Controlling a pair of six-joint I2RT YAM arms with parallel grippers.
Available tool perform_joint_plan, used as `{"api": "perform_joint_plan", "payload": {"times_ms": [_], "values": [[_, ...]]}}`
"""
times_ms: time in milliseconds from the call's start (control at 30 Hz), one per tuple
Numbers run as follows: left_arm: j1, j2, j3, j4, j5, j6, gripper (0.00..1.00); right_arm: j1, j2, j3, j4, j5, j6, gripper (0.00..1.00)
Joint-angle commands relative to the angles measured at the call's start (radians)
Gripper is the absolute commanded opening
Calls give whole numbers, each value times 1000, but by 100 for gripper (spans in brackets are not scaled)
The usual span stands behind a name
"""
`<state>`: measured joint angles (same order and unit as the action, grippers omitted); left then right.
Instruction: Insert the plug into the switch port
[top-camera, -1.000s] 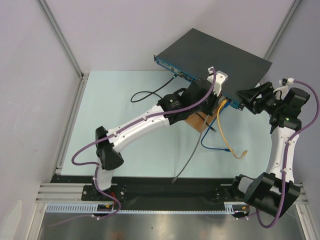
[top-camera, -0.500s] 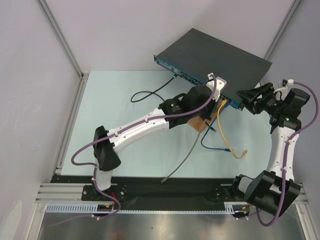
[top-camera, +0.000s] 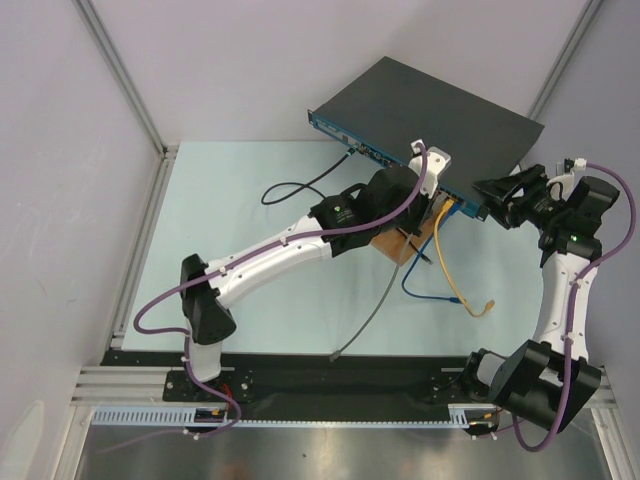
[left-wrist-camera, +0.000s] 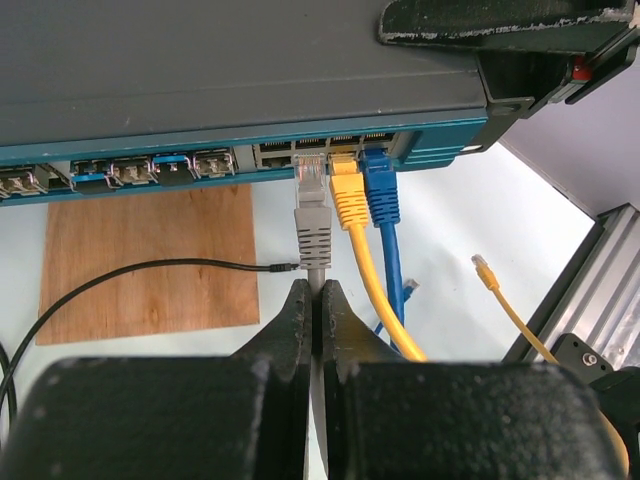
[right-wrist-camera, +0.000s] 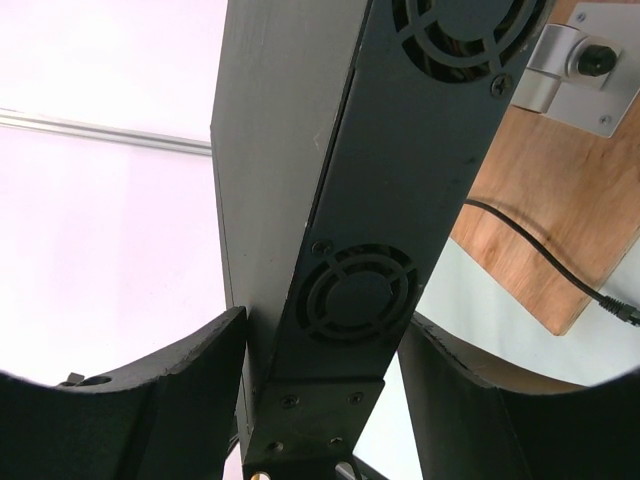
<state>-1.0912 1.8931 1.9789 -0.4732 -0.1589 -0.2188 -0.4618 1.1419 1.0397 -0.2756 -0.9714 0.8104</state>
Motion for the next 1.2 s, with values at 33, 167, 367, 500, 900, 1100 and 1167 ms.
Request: {"api": "perform_joint_plan", "payload": {"times_ms": [33, 167, 367, 500, 900, 1100, 1167], "values": [[-10, -23, 54, 22, -2, 1, 0, 2, 12, -13, 10, 23, -20, 65], [-10, -14, 47, 24, -2, -1, 0, 0, 12, -12, 6, 22, -22, 66], [-9, -2, 46, 33, -1, 2, 0, -1, 16, -12, 7, 17, -23, 66], [-10, 6, 47, 33, -1, 9, 0, -3, 18, -10, 7, 17, -28, 66], [-7, 24, 46, 33, 2, 7, 0, -8, 19, -10, -7, 11, -40, 67], [-7, 34, 54, 36, 5, 10, 1, -14, 21, -10, -17, 7, -51, 67], [-7, 41, 63, 35, 5, 12, 0, -14, 22, -9, -17, 5, -50, 67]]}}
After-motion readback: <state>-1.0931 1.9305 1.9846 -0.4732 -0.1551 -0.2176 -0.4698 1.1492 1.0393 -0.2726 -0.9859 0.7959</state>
